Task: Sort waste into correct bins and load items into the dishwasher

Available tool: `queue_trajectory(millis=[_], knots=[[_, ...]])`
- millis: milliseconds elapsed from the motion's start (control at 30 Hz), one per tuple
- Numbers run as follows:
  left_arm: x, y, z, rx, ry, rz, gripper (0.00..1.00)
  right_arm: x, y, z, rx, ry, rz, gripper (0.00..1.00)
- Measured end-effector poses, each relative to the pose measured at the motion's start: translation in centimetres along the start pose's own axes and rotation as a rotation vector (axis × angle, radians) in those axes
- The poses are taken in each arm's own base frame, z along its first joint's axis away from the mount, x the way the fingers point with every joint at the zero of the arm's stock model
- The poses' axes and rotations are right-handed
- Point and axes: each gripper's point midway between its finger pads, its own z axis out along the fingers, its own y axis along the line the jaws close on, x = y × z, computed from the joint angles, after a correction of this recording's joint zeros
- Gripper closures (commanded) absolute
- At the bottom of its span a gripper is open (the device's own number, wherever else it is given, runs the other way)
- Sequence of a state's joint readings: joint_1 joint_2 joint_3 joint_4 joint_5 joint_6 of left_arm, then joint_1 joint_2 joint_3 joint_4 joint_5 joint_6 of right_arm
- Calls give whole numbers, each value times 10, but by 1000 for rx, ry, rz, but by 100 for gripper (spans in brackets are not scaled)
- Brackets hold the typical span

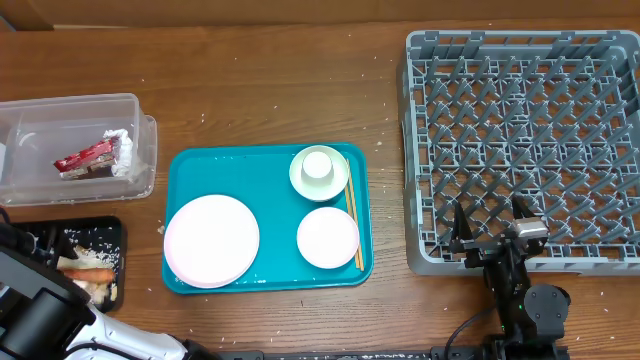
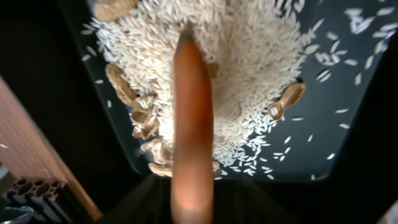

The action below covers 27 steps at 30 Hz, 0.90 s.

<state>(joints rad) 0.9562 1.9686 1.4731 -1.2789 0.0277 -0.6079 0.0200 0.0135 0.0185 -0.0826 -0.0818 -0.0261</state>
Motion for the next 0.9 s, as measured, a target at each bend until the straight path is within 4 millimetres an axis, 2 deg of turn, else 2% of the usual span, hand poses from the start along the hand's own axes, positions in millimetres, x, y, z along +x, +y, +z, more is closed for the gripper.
queue_trajectory(millis=[167,333,533,667,733,833,900], knots=[[1,-1,1,6,6,0,51,0,0,0,0,0,0,0],[13,-7,-3,47,64,29,50,0,0,0,0,0,0,0],[23,-35,-46,214,101,132,51,0,0,0,0,-1,0,0],[50,-51,-83,343,68,263,50,0,0,0,0,0,0,0],[70,-58,-103,388,34,347,44,0,0,0,0,0,0,0],[115,-69,-132,439,-19,520,9,0,0,0,0,-1,0,0],[144,-78,-143,456,-41,634,0,0,0,0,0,0,0,0]])
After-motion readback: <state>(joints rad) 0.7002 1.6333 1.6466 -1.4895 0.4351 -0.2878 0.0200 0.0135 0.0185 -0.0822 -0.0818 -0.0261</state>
